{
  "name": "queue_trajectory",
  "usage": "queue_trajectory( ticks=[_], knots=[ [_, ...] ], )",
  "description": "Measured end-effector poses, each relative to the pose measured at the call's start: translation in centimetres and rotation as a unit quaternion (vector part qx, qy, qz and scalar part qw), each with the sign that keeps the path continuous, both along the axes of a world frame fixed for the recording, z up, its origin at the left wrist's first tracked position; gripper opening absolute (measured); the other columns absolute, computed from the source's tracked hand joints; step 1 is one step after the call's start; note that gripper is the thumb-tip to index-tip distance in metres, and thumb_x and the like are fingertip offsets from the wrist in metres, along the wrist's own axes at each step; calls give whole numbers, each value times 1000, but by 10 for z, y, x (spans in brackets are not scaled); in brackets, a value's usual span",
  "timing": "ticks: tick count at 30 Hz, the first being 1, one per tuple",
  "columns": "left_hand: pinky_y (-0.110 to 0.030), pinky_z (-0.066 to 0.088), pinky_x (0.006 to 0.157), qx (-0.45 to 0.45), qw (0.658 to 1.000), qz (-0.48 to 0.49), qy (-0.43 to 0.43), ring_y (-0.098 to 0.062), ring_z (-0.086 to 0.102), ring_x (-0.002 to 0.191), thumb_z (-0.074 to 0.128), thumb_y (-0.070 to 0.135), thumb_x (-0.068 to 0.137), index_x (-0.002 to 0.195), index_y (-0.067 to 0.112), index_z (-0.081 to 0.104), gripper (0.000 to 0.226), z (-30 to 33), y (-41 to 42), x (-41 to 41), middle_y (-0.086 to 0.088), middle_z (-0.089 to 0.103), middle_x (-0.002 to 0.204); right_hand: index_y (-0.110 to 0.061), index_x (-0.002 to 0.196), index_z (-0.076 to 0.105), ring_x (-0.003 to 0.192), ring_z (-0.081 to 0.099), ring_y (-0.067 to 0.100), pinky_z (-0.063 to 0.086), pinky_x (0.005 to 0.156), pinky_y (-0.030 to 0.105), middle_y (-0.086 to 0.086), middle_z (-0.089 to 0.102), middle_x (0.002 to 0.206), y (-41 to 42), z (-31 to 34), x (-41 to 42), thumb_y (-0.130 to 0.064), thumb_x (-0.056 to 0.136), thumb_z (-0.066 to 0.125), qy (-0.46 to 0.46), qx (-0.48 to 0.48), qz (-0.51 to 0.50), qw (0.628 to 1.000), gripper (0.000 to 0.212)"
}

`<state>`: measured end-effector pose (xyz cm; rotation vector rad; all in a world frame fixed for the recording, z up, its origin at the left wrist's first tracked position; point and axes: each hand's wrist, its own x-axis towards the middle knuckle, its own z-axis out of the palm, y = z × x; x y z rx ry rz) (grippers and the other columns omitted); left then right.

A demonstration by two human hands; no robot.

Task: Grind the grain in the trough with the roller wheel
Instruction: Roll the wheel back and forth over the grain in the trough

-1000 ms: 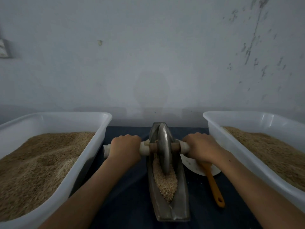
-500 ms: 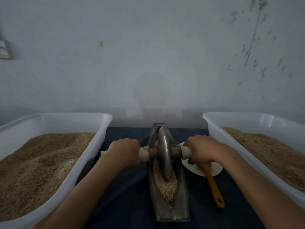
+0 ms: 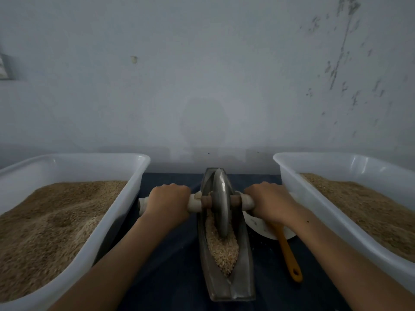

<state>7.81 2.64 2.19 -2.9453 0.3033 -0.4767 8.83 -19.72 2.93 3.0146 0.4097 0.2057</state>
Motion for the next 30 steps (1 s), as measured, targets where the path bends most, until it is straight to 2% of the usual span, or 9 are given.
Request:
queue_trajectory(
  ticks=[5,7,10,14,18,21,24,27,30],
  knots=[
    [-29,46,75,8,996,-11,87,-18,61,92,60,31,83,107,20,58,26,6,4,1,1,63,100,-20,110,62,92,62,18,50,75,30,2,66,103,0,15,-6,-28,83,69,123,-23,-5,992,29],
    [-30,48,77,6,994,-12,106,-18,61,93,61,31,82,107,20,58,28,8,4,2,0,64,101,-19,112,62,93,63,18,51,78,31,2,66,104,0,17,-7,-28,84,70,143,-21,-10,989,31],
    [-28,46,75,-1,994,-3,105,-17,61,91,61,31,83,108,20,58,28,6,4,3,0,63,100,-20,108,62,90,63,18,53,78,32,2,66,100,2,15,-7,-26,85,67,123,-16,-12,992,24],
    [-28,43,72,-10,999,8,53,-17,60,91,58,31,86,106,22,57,22,1,2,4,2,63,100,-23,90,62,81,61,18,46,66,30,-1,63,87,1,5,-5,-20,85,59,29,8,-5,1000,7],
    [-28,37,69,-19,1000,5,-11,-18,60,91,53,30,89,101,23,53,14,-2,1,3,2,61,100,-26,80,53,81,61,19,41,64,29,-2,65,88,0,-3,-3,-20,86,55,-34,36,-3,999,9],
    [-28,41,71,-18,1000,1,14,-18,60,92,55,31,87,102,23,55,17,-1,3,3,2,62,100,-26,84,56,82,61,19,40,64,29,-1,65,90,0,-1,-3,-20,86,55,-22,24,3,999,6],
    [-29,46,76,-19,996,3,86,-18,61,92,61,31,83,106,21,58,25,3,6,5,1,63,101,-24,95,62,85,61,19,45,68,30,-1,64,92,2,8,-5,-20,85,59,28,-3,6,1000,11],
    [-27,43,71,-21,990,-3,140,-15,56,81,66,32,79,106,19,58,31,6,9,4,4,59,90,-22,103,63,83,61,17,49,71,31,-2,60,87,3,17,-7,-23,83,65,86,-32,4,996,20],
    [-27,44,71,-24,988,-5,154,-14,54,79,68,32,78,106,20,59,32,8,8,4,6,54,84,-22,104,63,81,59,16,46,68,29,-3,59,86,2,19,-9,-26,82,68,104,-40,-3,994,22]
  ],
)
